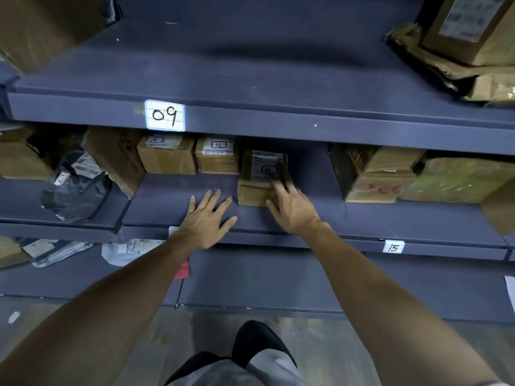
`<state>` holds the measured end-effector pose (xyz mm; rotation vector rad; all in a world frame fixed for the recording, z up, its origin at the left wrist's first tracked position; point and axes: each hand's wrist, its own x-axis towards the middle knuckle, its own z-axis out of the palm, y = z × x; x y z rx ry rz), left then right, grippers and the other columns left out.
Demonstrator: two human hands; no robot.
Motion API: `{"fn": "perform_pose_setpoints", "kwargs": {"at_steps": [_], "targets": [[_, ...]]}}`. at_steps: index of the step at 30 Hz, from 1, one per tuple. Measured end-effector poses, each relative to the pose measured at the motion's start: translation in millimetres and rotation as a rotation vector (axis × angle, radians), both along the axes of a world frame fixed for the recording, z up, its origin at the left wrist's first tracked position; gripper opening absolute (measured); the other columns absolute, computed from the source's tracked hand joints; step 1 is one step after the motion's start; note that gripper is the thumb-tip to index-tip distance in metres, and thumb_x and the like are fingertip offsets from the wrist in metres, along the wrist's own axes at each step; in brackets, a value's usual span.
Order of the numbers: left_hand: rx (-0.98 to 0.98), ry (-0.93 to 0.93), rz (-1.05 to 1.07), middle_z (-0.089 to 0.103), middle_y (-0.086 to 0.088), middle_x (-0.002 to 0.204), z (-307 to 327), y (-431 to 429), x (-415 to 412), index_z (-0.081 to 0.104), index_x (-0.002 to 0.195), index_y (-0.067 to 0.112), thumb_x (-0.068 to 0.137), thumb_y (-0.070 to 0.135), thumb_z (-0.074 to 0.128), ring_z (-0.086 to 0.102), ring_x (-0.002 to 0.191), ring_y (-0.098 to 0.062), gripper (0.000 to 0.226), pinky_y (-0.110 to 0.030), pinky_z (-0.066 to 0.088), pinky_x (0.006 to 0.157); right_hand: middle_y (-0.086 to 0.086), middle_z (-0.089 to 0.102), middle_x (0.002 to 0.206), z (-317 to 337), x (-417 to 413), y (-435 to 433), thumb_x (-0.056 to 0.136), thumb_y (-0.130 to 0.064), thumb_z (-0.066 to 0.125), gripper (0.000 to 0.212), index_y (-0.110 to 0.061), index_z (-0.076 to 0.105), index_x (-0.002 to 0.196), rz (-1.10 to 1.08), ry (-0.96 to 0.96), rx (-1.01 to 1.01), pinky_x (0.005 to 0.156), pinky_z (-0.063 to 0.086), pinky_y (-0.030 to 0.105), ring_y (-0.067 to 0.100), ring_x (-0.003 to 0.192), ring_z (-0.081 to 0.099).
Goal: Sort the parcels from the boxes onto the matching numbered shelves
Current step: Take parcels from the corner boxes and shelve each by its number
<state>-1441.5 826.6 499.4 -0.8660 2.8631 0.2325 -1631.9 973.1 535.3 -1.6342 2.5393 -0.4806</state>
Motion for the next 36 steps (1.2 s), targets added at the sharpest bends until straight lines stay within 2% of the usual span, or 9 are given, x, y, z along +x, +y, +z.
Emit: {"fn": "perform_pose_setpoints", "kwargs": {"at_steps": [3,7,9,17,23,27,31,33,36], "targets": [[-0.016,0.046,-0.008,-0.006,0.0,0.168,-6,-9,-7,0.004,0.16,0.031,0.076,0.077,-0.009,-0.01,0.153,-0.021,0.096,-0.055,-0.008,0.121,0.003,-0.011,0.168,-2,-14,-17,0.103,-0.041,0.045,0.07,-0.028,0.008,0.16,0.008,0.0,0.041,0.102,0.043,0.047,0.041,0.137,0.041],[-0.028,0.066,-0.004,-0.007,0.001,0.167,-11,-20,-20,0.004,0.159,0.035,0.075,0.078,-0.01,-0.013,0.153,-0.019,0.095,-0.057,-0.011,0.12,0.004,-0.02,0.166,-9,-27,-39,0.101,-0.042,0.049,0.074,-0.028,0.006,0.16,-0.004,0.0,-0.007,0.112,0.039,0.049,0.036,0.153,0.011],[-0.04,0.065,0.005,-0.009,0.001,0.167,-12,-21,-26,0.003,0.158,0.035,0.075,0.078,-0.011,-0.015,0.153,-0.019,0.095,-0.058,-0.013,0.119,0.009,-0.02,0.165,-13,-34,-48,0.1,-0.044,0.051,0.077,-0.032,0.004,0.16,-0.034,-0.003,-0.003,0.116,0.034,0.049,0.036,0.154,0.005],[-0.081,0.097,0.005,-0.007,-0.001,0.168,-18,-21,-27,0.004,0.159,0.032,0.081,0.075,-0.008,-0.014,0.153,-0.021,0.09,-0.06,-0.011,0.119,0.013,-0.009,0.167,-12,-57,-84,0.097,-0.048,0.055,0.083,-0.041,-0.001,0.159,-0.088,-0.074,0.034,0.117,0.028,0.053,0.039,0.152,0.01],[-0.104,0.102,-0.003,-0.005,-0.002,0.168,-18,-21,-27,0.005,0.159,0.031,0.082,0.074,-0.008,-0.013,0.153,-0.022,0.089,-0.061,-0.009,0.119,0.018,-0.005,0.166,-15,-68,-95,0.096,-0.049,0.057,0.087,-0.041,-0.003,0.158,-0.122,-0.03,0.036,0.114,0.029,0.06,0.047,0.15,0.01],[-0.09,0.09,-0.017,-0.006,-0.002,0.168,-17,-21,-27,0.006,0.159,0.031,0.081,0.074,-0.009,-0.014,0.153,-0.023,0.09,-0.061,-0.009,0.119,0.02,-0.006,0.166,-15,-65,-95,0.092,-0.058,0.057,0.09,-0.044,-0.004,0.157,-0.166,0.006,0.066,0.111,0.029,0.065,0.053,0.146,0.016],[-0.033,0.037,-0.015,-0.012,-0.001,0.167,-11,-25,-29,0.003,0.159,0.032,0.082,0.077,-0.007,-0.018,0.152,-0.022,0.09,-0.061,-0.012,0.118,0.016,-0.007,0.167,-2,-53,-80,0.09,-0.064,0.054,0.097,-0.033,-0.007,0.159,-0.2,0.155,0.066,0.114,0.011,0.067,0.043,0.152,-0.001],[0.013,-0.052,-0.015,-0.016,-0.002,0.166,-2,-26,-31,-0.001,0.159,0.032,0.092,0.075,0.005,-0.02,0.151,-0.023,0.08,-0.061,-0.012,0.118,0.012,-0.009,0.167,7,-44,-67,0.092,-0.066,0.048,0.094,-0.031,-0.009,0.159,-0.183,0.192,0.091,0.116,0.005,0.065,0.038,0.153,-0.006],[-0.01,-0.143,-0.043,-0.004,-0.008,0.167,17,-20,-35,0.001,0.159,0.028,0.097,0.069,0.019,-0.006,0.153,-0.03,0.077,-0.061,0.0,0.12,0.012,-0.01,0.167,17,-35,-47,0.095,-0.062,0.046,0.087,-0.028,0.0,0.16,-0.133,0.14,0.133,0.118,0.001,0.063,0.036,0.153,-0.008]]}}
